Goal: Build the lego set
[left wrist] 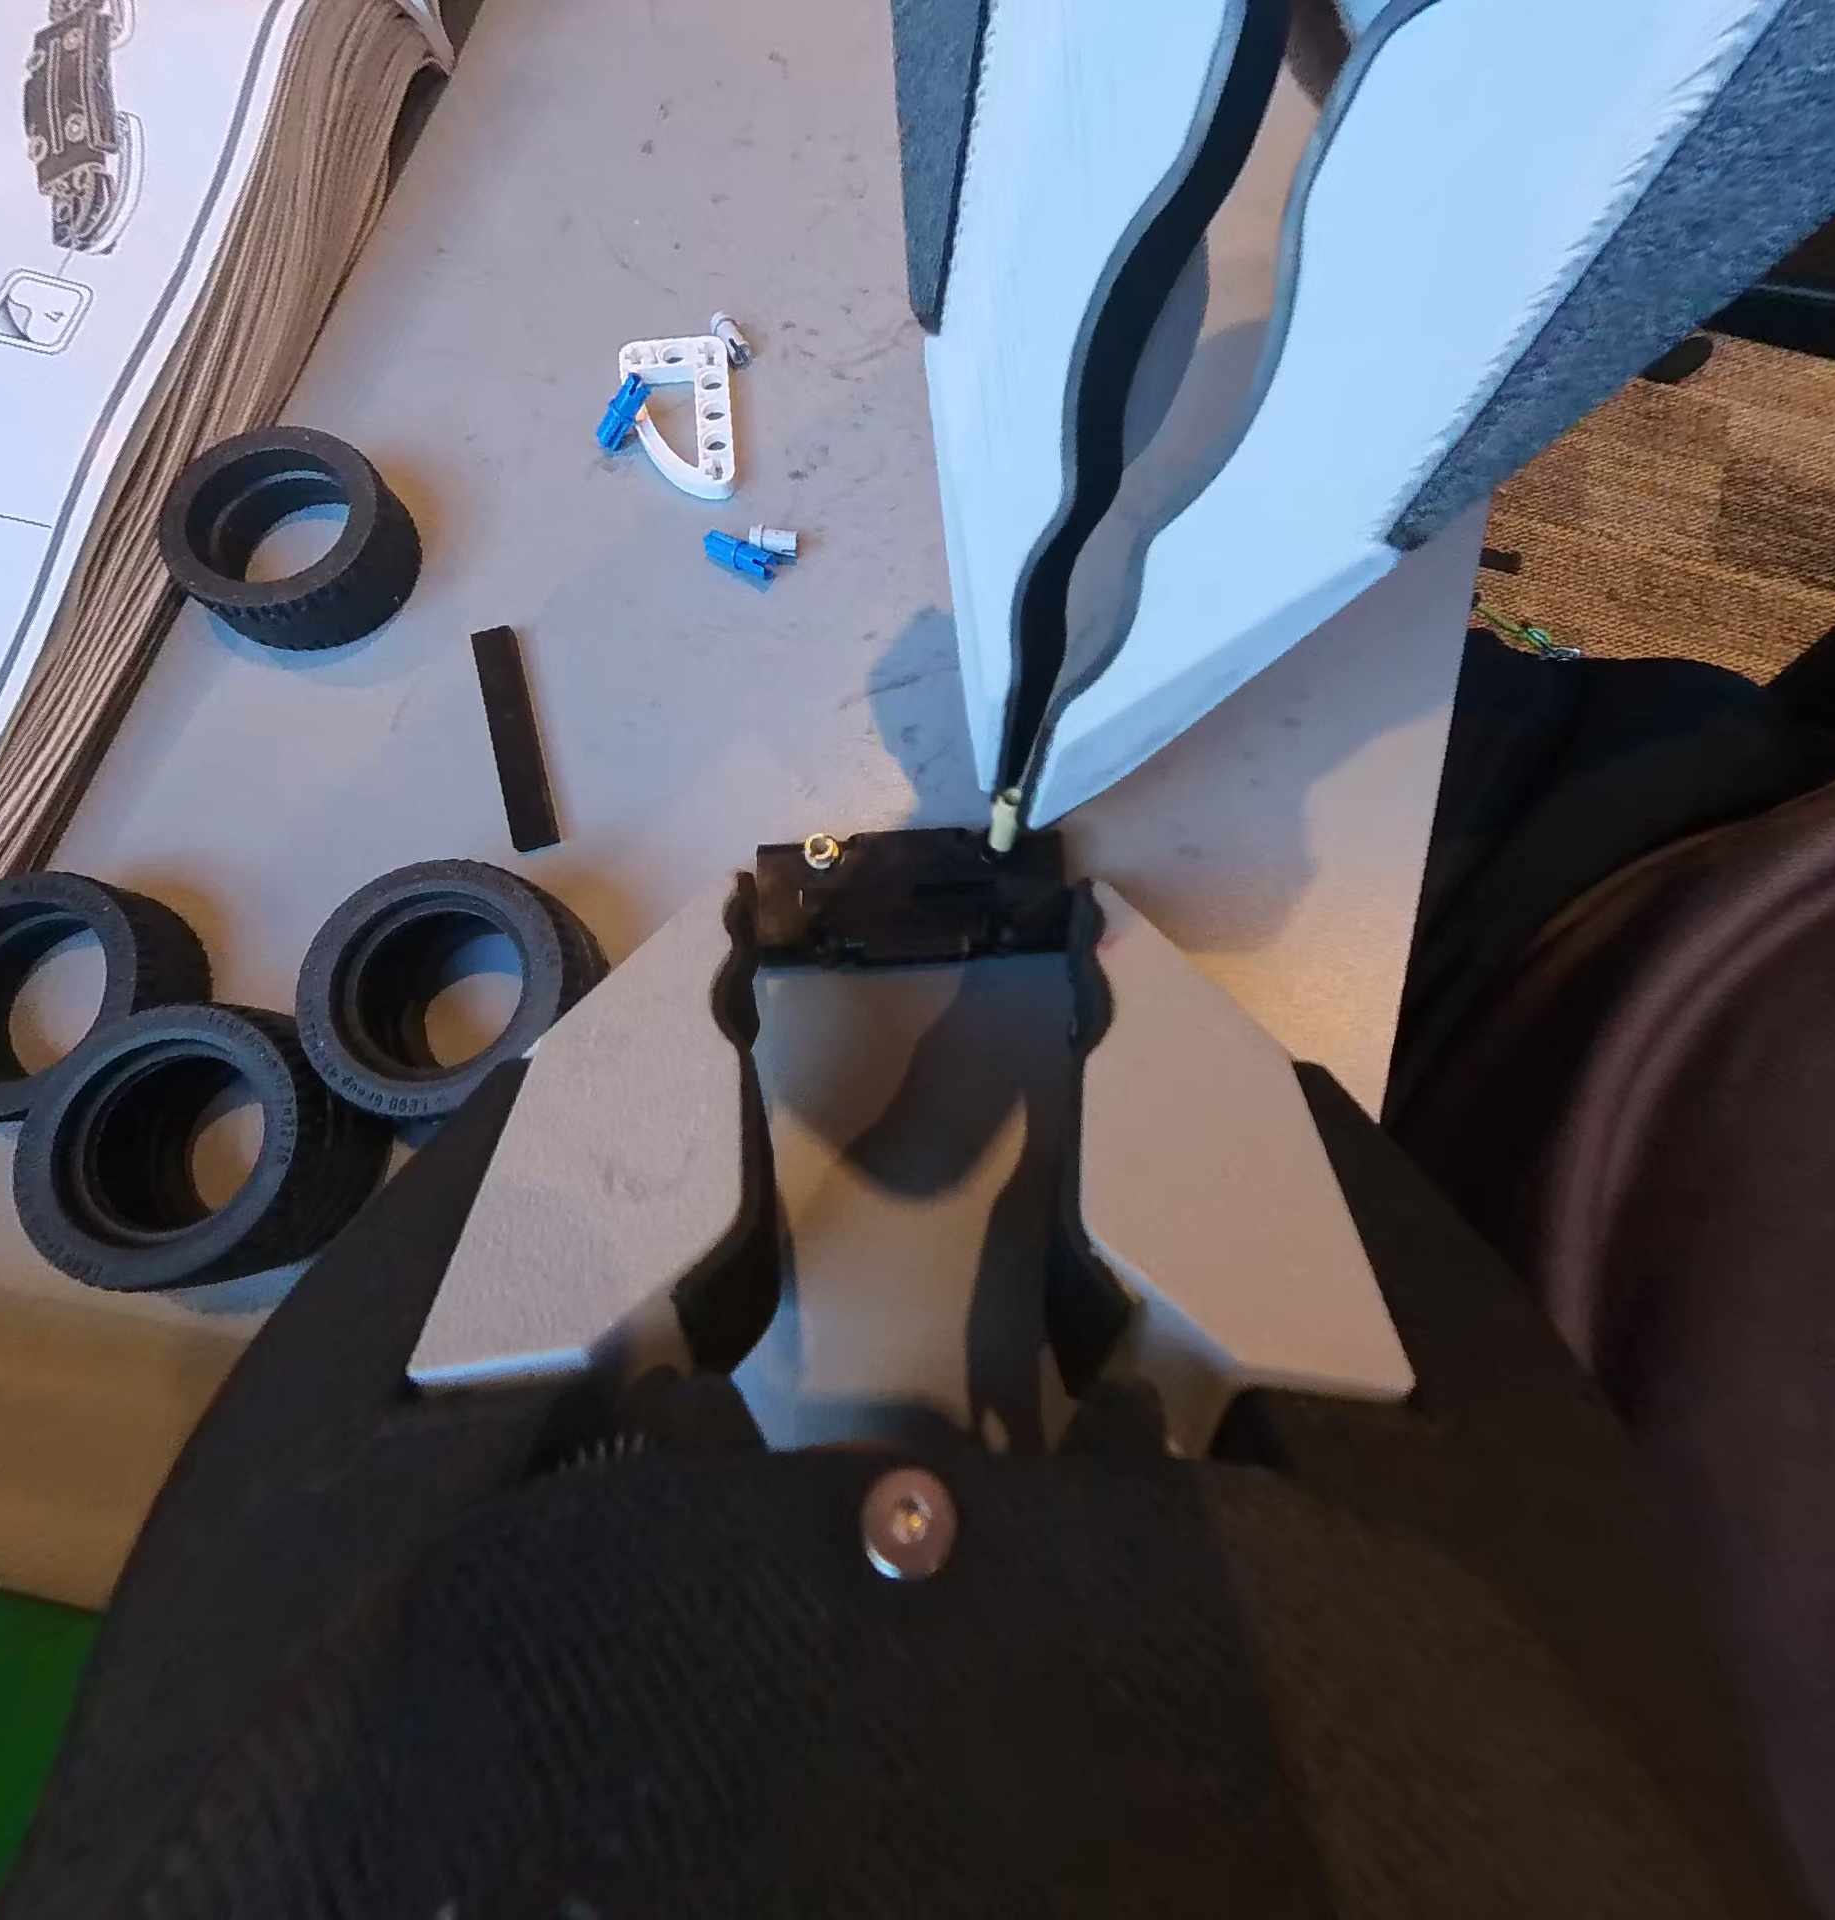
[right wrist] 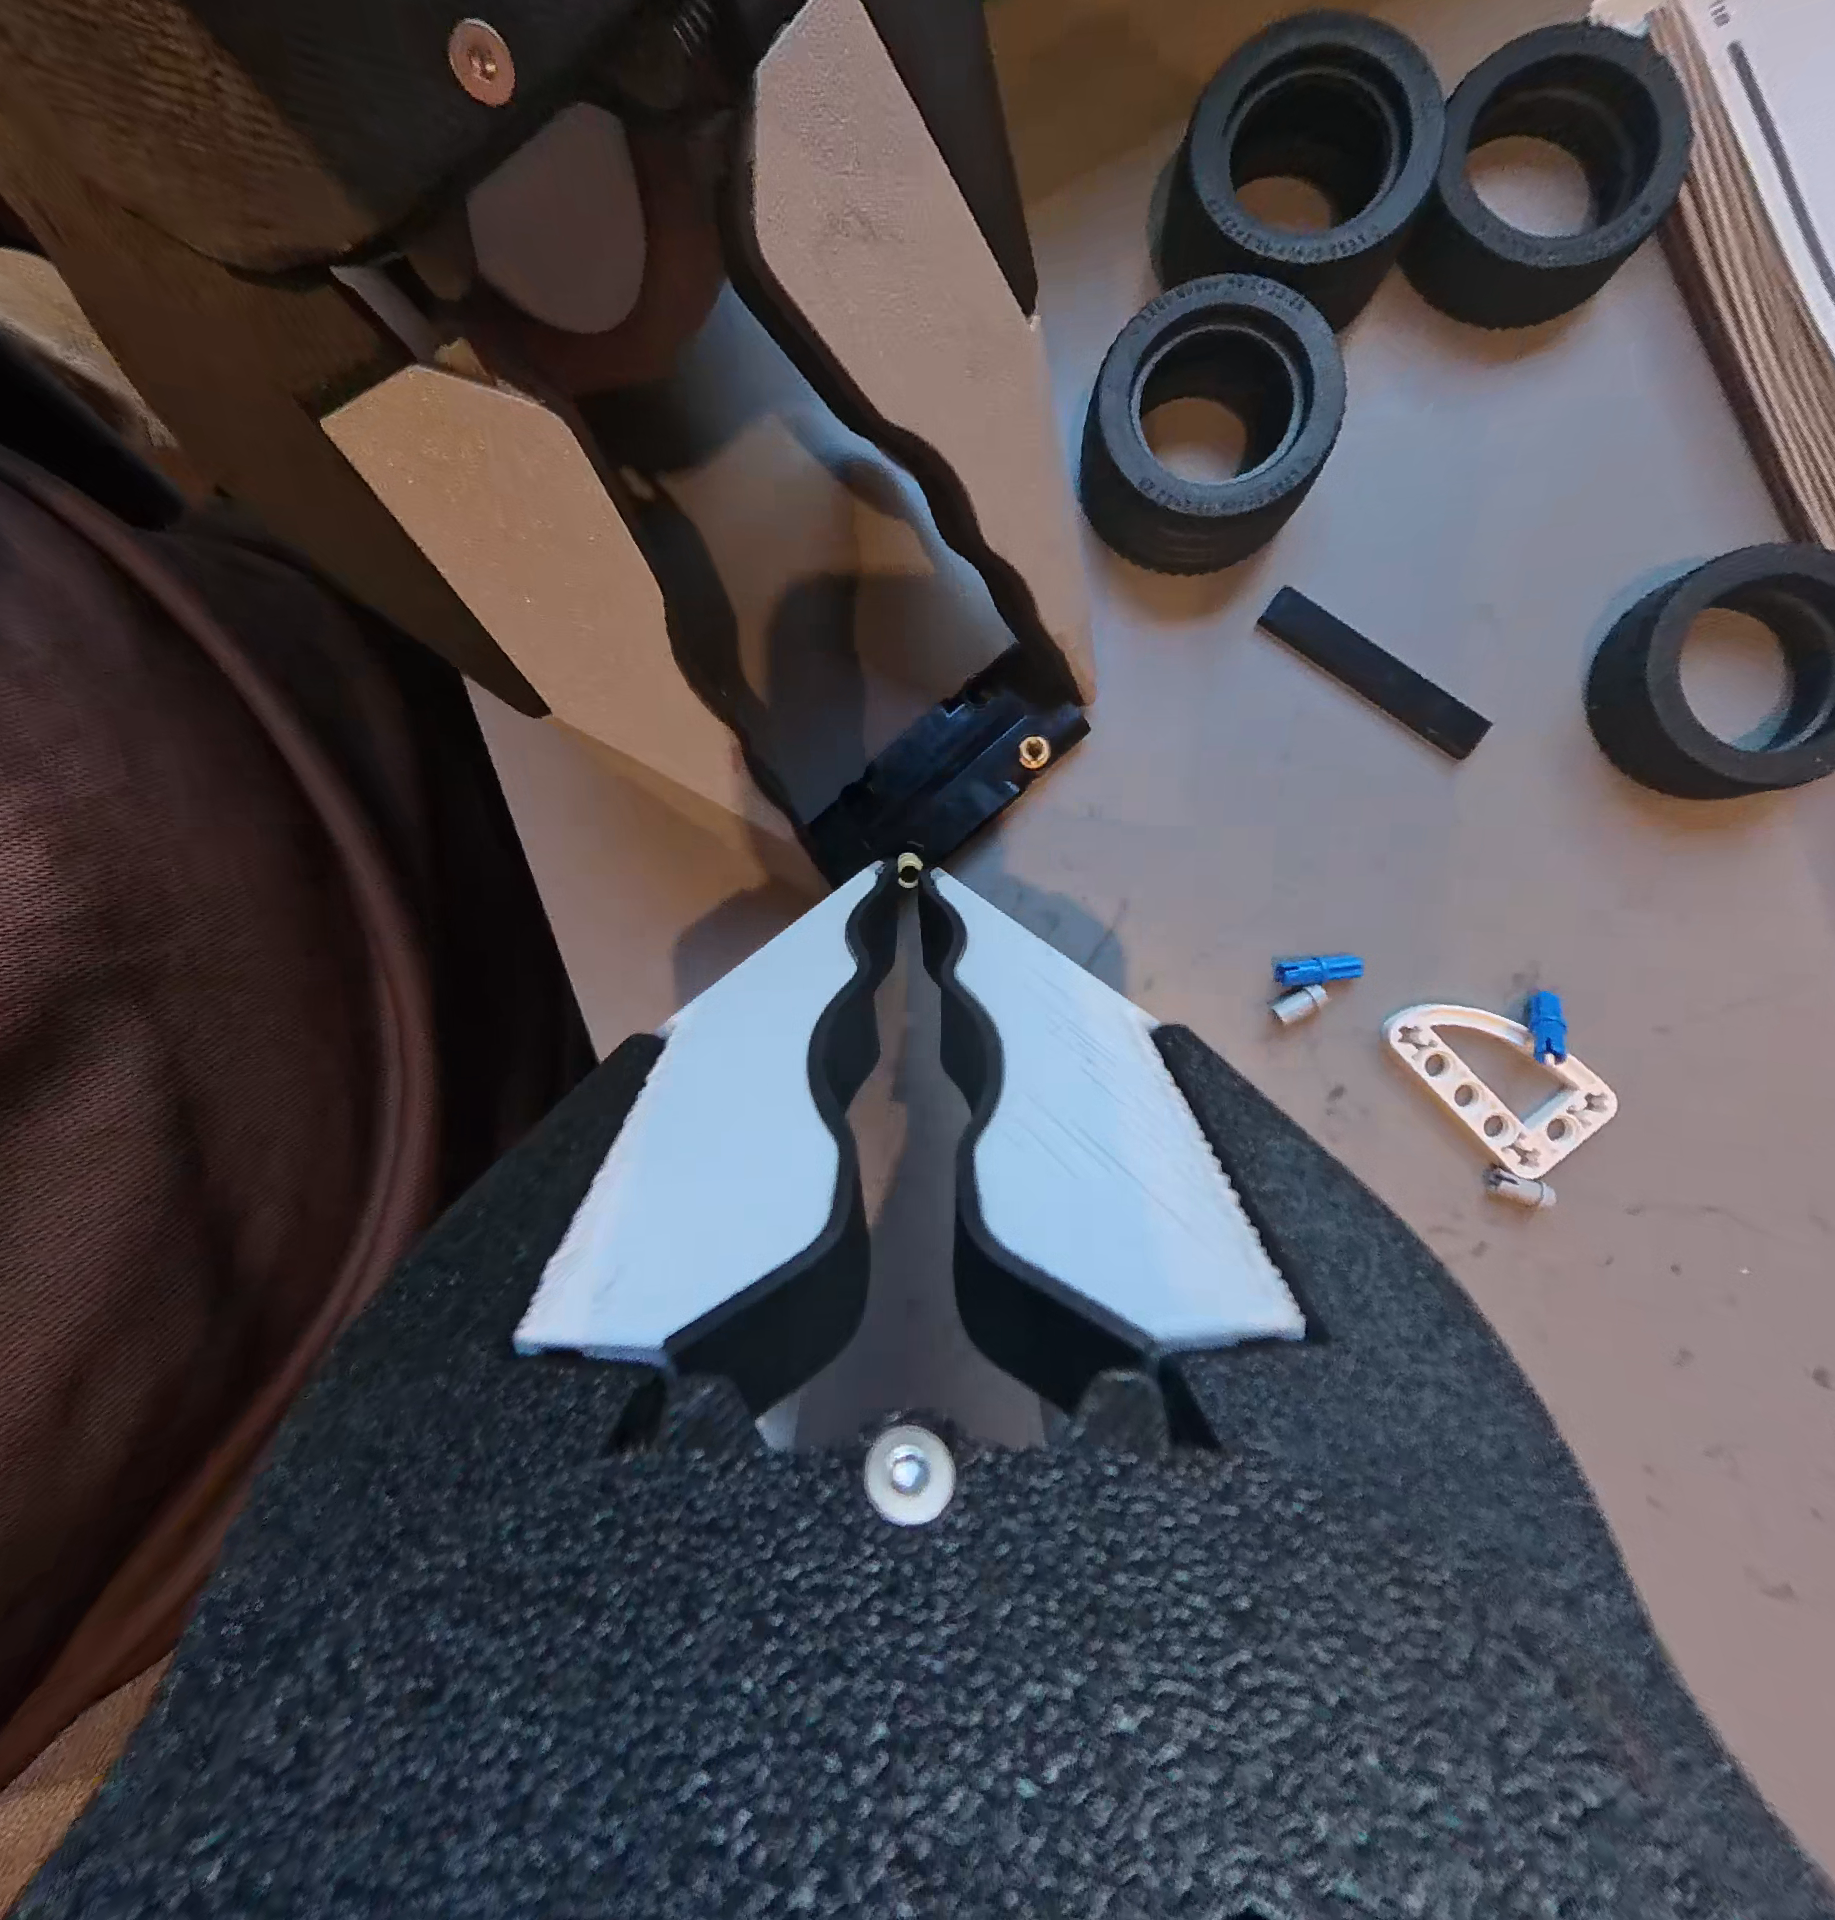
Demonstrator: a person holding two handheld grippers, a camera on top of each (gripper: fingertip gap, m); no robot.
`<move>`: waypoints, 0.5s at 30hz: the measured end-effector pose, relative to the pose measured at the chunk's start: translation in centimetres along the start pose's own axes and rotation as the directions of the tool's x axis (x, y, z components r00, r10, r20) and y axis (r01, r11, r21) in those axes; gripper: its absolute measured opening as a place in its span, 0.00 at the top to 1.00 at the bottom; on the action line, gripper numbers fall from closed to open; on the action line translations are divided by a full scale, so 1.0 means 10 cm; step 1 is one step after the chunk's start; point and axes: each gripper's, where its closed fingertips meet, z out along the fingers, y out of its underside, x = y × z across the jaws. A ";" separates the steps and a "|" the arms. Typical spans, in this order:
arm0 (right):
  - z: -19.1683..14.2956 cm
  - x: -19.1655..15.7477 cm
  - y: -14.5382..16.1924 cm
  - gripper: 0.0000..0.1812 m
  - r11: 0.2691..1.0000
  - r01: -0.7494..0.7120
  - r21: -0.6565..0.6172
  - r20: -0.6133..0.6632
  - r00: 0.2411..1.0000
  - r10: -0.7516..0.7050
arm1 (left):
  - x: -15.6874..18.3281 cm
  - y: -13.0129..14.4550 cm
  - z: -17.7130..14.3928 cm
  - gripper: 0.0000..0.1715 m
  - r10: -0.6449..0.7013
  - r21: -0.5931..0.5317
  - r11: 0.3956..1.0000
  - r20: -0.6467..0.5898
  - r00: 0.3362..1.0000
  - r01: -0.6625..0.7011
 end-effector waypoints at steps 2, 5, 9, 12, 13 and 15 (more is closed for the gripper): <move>0.00 -0.02 0.00 0.98 1.000 0.000 -0.017 0.010 1.000 0.000 | 0.00 0.00 0.00 0.66 -0.001 0.000 1.000 0.003 1.000 0.001; 0.01 0.01 0.01 0.98 0.999 0.003 -0.046 -0.012 1.000 -0.003 | 0.00 0.00 0.00 0.66 -0.002 0.001 1.000 0.003 1.000 0.002; 0.02 0.01 0.00 0.98 0.997 0.026 -0.079 -0.019 0.999 -0.028 | 0.00 0.00 0.00 0.66 -0.004 0.001 1.000 0.006 1.000 0.004; 0.02 0.01 0.00 0.98 0.994 0.041 -0.100 -0.018 0.999 -0.043 | 0.00 0.00 0.00 0.66 -0.005 0.002 1.000 0.008 1.000 0.005; 0.02 0.01 0.00 0.98 0.993 0.048 -0.111 -0.018 0.999 -0.050 | 0.00 0.00 0.00 0.66 -0.005 0.002 1.000 0.009 1.000 0.005; 0.02 0.00 0.01 0.98 0.989 0.068 -0.132 -0.020 0.997 -0.071 | 0.00 0.00 0.00 0.66 -0.008 0.002 1.000 0.011 1.000 0.008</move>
